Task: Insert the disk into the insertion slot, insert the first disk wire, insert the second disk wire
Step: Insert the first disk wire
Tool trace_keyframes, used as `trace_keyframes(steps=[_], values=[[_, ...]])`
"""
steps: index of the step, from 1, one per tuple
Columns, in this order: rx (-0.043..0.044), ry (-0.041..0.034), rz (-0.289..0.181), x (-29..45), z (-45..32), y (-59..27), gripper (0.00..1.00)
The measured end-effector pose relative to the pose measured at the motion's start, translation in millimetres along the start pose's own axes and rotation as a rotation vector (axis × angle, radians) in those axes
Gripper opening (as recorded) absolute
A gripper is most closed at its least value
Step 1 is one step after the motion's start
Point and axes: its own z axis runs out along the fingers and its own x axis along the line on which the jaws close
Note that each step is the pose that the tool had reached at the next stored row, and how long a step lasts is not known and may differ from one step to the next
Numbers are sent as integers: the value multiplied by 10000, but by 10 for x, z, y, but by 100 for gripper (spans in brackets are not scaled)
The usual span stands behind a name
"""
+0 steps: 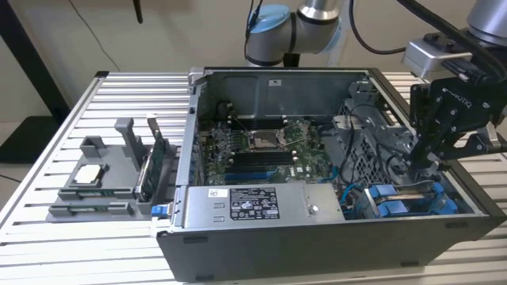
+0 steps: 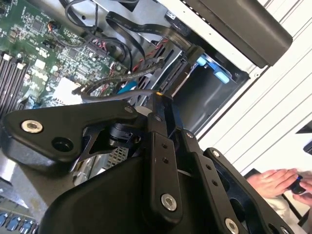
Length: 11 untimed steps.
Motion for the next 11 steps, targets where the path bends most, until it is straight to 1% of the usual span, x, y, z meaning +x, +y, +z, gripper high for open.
trace_keyframes(steps=[4,6,11], values=[[-1,1,-1,-1,39,-5,19],[-18,0,-1,0,63,-16,19],[-182,-4,-4,3,107,-75,19]])
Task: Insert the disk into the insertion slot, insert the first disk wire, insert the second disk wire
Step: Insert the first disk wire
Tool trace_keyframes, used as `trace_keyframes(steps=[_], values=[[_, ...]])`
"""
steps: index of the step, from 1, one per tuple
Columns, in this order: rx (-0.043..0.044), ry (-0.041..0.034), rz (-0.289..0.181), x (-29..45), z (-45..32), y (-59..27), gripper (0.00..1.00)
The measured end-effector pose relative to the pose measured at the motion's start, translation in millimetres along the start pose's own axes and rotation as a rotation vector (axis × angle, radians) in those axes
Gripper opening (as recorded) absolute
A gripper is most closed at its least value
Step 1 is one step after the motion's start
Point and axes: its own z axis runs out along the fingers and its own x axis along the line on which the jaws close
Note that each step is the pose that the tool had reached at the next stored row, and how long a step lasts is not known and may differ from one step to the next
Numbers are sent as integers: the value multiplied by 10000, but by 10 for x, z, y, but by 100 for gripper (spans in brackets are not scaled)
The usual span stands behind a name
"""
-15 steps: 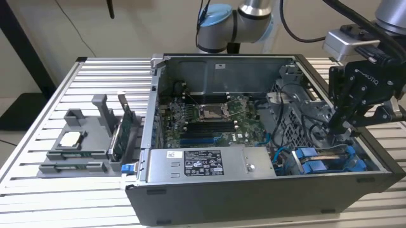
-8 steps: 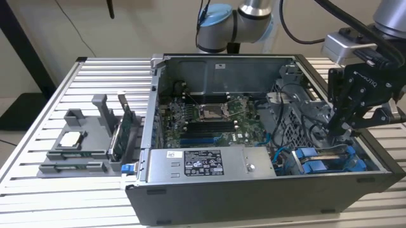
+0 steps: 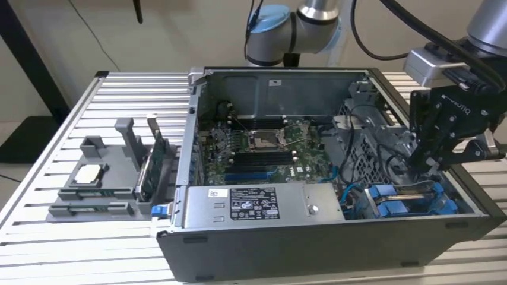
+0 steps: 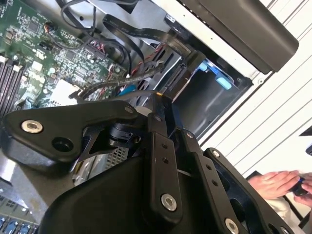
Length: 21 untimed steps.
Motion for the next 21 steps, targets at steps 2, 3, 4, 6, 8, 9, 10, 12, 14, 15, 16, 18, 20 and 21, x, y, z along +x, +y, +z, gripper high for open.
trace_keyframes(steps=[2,3,4,6,8,9,10,12,14,15,16,18,20,21], values=[[-76,-6,-1,1,16,-34,19],[-107,-8,-1,2,22,-49,19],[-139,-10,-2,2,30,-63,19],[-183,-12,-3,5,45,-81,19],[-216,-12,-3,6,60,-84,19],[-226,-11,-2,6,69,-83,19],[-235,-6,-3,6,78,-84,19],[-264,-6,-5,10,97,-92,19],[-302,-7,-5,26,113,-108,19],[-325,-11,-6,41,121,-120,19],[-351,-10,-6,60,127,-129,19],[-382,-13,-6,86,143,-141,19],[-388,-17,-6,88,160,-145,19],[-390,-18,-4,88,164,-146,19]])
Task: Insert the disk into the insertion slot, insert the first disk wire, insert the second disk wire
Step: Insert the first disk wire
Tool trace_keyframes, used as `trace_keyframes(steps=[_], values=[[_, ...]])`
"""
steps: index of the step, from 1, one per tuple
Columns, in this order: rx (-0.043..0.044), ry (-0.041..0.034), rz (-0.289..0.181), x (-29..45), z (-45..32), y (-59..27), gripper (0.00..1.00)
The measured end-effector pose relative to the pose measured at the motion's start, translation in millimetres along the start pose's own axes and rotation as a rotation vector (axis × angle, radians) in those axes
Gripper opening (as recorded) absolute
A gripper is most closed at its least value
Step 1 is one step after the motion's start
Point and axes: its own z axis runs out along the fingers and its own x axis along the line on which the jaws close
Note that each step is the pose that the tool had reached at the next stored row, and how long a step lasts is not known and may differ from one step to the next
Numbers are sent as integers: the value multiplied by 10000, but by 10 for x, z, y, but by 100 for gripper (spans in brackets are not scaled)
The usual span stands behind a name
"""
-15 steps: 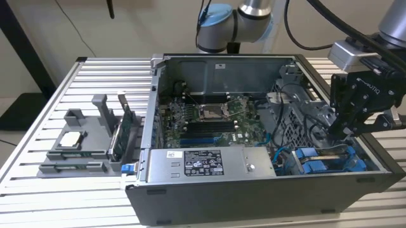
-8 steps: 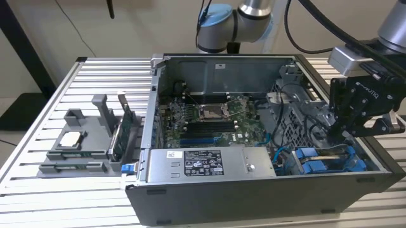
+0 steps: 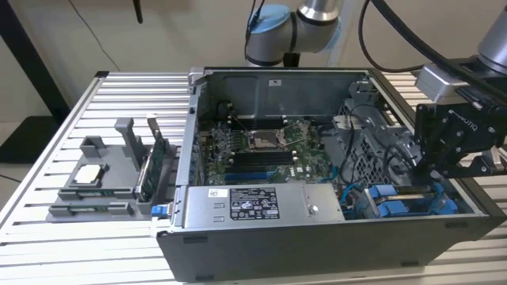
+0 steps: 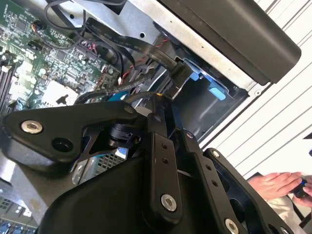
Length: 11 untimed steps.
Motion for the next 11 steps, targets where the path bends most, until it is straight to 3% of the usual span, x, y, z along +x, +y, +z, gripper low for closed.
trace_keyframes(steps=[11], values=[[-13,-78,-5,4,64,-53,19]])
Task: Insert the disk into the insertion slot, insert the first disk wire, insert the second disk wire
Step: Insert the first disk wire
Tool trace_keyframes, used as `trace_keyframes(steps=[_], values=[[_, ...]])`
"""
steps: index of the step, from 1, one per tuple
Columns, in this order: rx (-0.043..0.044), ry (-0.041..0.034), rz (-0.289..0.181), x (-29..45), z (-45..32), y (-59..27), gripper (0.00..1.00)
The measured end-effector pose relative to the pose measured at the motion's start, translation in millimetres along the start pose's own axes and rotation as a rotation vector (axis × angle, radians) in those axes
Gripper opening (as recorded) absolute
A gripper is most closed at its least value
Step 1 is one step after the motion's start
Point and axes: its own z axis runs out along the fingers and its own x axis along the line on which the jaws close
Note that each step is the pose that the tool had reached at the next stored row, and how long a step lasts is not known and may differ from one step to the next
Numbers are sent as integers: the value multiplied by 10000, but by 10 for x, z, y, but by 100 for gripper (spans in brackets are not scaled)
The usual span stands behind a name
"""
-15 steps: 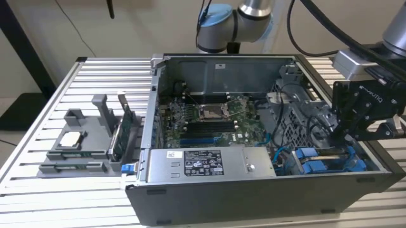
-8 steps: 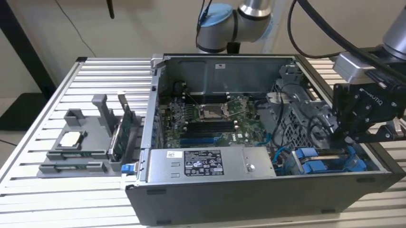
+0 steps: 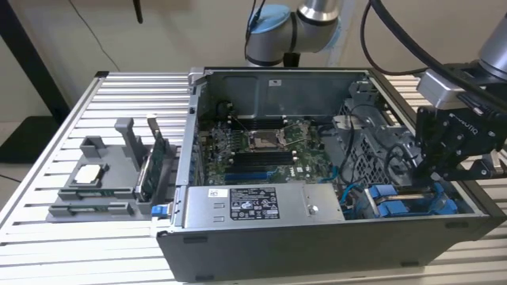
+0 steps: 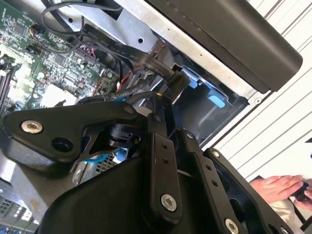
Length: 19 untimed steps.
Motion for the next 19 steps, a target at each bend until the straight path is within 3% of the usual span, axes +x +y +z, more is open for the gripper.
trace_keyframes(steps=[12,19], values=[[13,-233,-9,4,55,-40,19],[11,-241,-5,8,50,-41,19]])
